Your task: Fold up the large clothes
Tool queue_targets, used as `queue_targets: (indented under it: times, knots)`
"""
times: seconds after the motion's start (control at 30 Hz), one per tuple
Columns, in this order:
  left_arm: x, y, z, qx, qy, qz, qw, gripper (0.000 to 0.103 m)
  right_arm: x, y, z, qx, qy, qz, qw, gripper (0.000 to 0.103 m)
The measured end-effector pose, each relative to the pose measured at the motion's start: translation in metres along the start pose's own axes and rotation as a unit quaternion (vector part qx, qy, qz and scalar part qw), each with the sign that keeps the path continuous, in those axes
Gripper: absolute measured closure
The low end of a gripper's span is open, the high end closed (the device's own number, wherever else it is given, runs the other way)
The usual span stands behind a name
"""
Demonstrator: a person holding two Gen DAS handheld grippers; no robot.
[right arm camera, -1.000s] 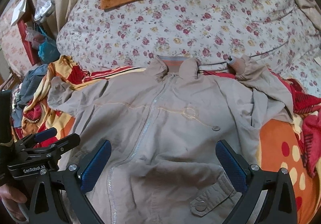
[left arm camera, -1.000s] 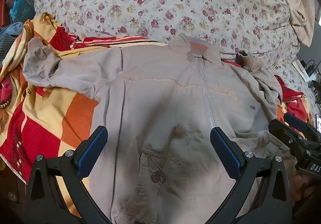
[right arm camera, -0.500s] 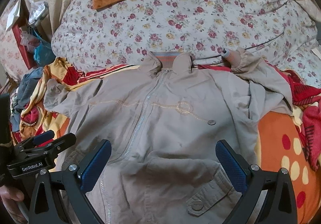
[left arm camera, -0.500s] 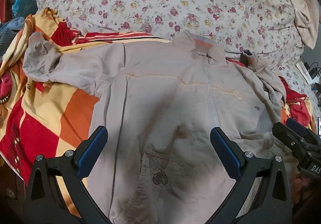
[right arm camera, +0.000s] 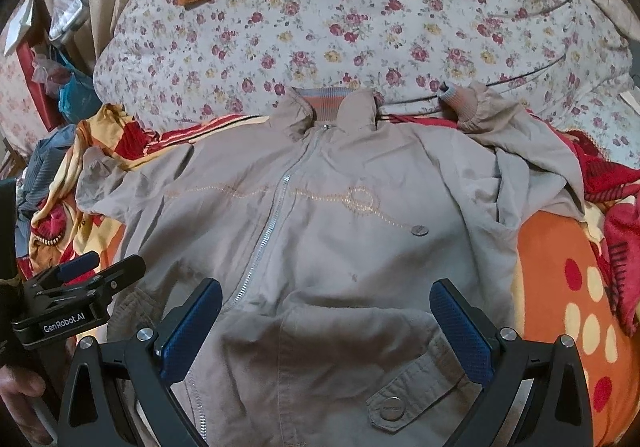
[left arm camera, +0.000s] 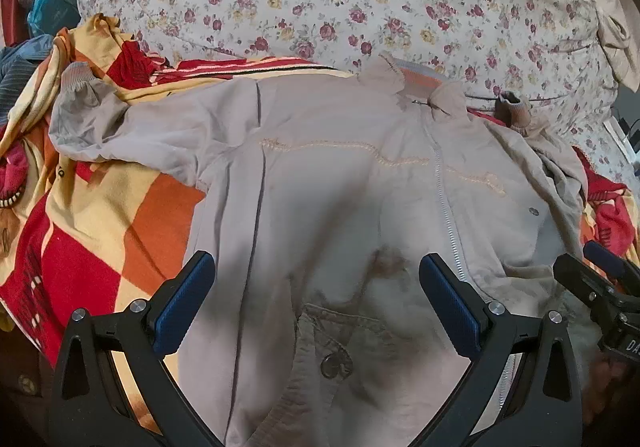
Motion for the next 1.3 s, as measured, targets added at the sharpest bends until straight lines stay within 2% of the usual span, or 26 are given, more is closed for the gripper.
queue_targets:
  times: [0.57, 0.7, 0.83, 0.93, 1.07, 1.23, 1.3]
  knots:
    - [0.007, 0.003, 0.021, 0.021, -0.006, -0.008, 0.9997, 0.001, 0.0, 0.011, 0.024, 0.004, -0.036, 0.013, 0.999, 0.0]
    - [0.023, 0.001, 0.046, 0.026, -0.032, -0.019, 0.999, 0.001, 0.001, 0.014, 0.032, 0.009, -0.043, 0.016, 0.999, 0.0]
    - [0.048, 0.001, 0.095, 0.046, -0.074, -0.029, 0.9958, 0.001, 0.002, 0.015, 0.038, 0.011, -0.055, 0.019, 0.998, 0.0]
    - [0.07, 0.001, 0.146, 0.065, -0.132, -0.038, 0.9885, 0.001, 0.003, 0.016, 0.041, 0.016, -0.058, 0.021, 0.998, 0.0]
    - [0.099, 0.007, 0.229, 0.121, -0.207, -0.055, 0.9693, 0.001, 0.002, 0.02, 0.042, 0.02, -0.058, 0.03, 0.998, 0.0]
    - [0.118, 0.032, 0.31, 0.194, -0.256, -0.056, 0.9454, 0.001, -0.003, 0.026, 0.045, 0.022, -0.062, 0.047, 0.997, 0.0]
    - [0.123, 0.045, 0.331, 0.216, -0.258, -0.045, 0.9407, 0.001, -0.003, 0.026, 0.046, 0.023, -0.063, 0.049, 0.997, 0.0]
Point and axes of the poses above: each gripper's, at about its wrist camera, not at the fingertips, and y roughly the way its jaws point, z to its left, x to its top, the point moved 6 cm from there along y, roughly the way its jaws point
